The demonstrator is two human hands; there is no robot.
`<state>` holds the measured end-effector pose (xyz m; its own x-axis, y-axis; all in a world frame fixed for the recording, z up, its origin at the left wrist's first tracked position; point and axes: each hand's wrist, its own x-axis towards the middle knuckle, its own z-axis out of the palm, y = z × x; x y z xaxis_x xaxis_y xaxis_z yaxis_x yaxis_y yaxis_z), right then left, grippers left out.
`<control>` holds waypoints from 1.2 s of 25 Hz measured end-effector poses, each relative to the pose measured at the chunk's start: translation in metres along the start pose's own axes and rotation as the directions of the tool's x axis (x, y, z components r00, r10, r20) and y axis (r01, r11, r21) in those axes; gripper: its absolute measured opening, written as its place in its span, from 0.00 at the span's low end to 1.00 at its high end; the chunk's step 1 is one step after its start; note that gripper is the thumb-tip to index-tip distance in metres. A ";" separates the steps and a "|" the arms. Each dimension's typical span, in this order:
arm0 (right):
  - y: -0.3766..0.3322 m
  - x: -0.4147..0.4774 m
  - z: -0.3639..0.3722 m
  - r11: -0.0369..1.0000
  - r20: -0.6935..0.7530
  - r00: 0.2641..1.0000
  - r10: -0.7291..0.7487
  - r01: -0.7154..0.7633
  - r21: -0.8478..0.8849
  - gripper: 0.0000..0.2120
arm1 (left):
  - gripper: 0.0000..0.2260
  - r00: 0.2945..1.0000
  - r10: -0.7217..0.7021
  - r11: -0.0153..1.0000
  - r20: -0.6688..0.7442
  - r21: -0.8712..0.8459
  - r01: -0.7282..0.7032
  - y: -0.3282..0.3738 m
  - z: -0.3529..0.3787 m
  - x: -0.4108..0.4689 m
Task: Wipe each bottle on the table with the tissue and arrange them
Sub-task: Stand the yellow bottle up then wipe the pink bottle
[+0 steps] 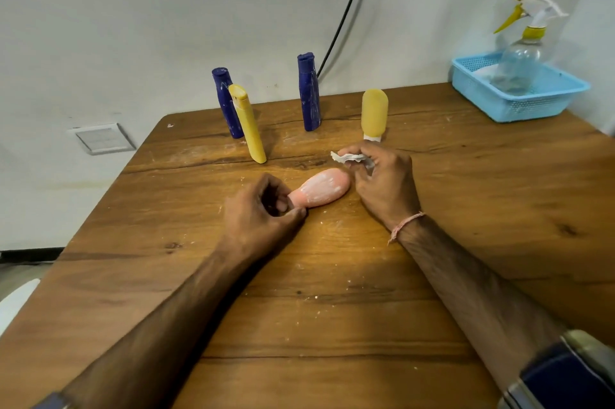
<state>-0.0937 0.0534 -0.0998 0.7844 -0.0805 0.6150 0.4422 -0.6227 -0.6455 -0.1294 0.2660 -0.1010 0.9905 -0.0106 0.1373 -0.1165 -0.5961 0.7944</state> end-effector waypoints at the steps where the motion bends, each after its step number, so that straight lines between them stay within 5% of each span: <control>1: 0.003 0.001 -0.002 0.999 -0.008 1.000 0.013 -0.013 -0.039 0.11 | 0.14 1.000 0.007 1.000 0.017 -0.007 -0.007 0.005 0.008 0.012; 5: 0.004 0.001 0.000 0.985 0.065 0.997 0.049 -0.037 -0.171 0.14 | 0.15 0.998 0.036 0.998 0.059 -0.046 -0.034 0.008 0.023 0.036; 9: -0.011 -0.009 0.007 0.981 0.228 0.962 -0.147 0.171 -0.088 0.19 | 0.14 0.993 0.120 0.992 0.014 -0.037 -0.120 0.002 0.023 0.036; 14: 0.001 0.008 -0.009 0.965 0.038 0.996 0.082 -0.070 -0.254 0.16 | 0.15 0.992 0.112 0.994 0.060 -0.003 -0.112 0.005 0.020 0.038; 18: -0.021 -0.011 0.012 0.960 0.300 0.936 -0.187 0.239 -0.148 0.21 | 0.15 0.986 0.167 0.986 0.014 0.028 -0.167 0.006 0.022 0.033; 22: 0.001 0.011 -0.009 0.940 -0.014 0.995 0.100 -0.099 -0.327 0.16 | 0.16 0.990 0.136 0.990 0.034 0.020 -0.137 0.008 0.019 0.036; 23: 0.002 0.010 -0.009 0.939 -0.001 0.995 0.099 -0.094 -0.330 0.17 | 0.16 0.991 0.133 0.991 0.033 0.020 -0.133 0.009 0.019 0.036; 27: -0.022 -0.014 0.013 0.948 0.336 0.917 -0.215 0.278 -0.154 0.21 | 0.15 0.989 0.147 0.989 0.013 -0.011 -0.147 0.008 0.020 0.033; 30: -0.003 0.003 -0.002 0.943 0.140 0.990 -0.001 0.047 -0.331 0.20 | 0.13 0.996 0.083 0.996 0.014 -0.018 -0.083 0.009 0.020 0.036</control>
<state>-0.0935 0.0538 -0.0950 0.8373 0.0296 0.5459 0.3100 -0.8482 -0.4295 -0.0938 0.2444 -0.1007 0.9783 -0.0711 0.1947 -0.1995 -0.5785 0.7909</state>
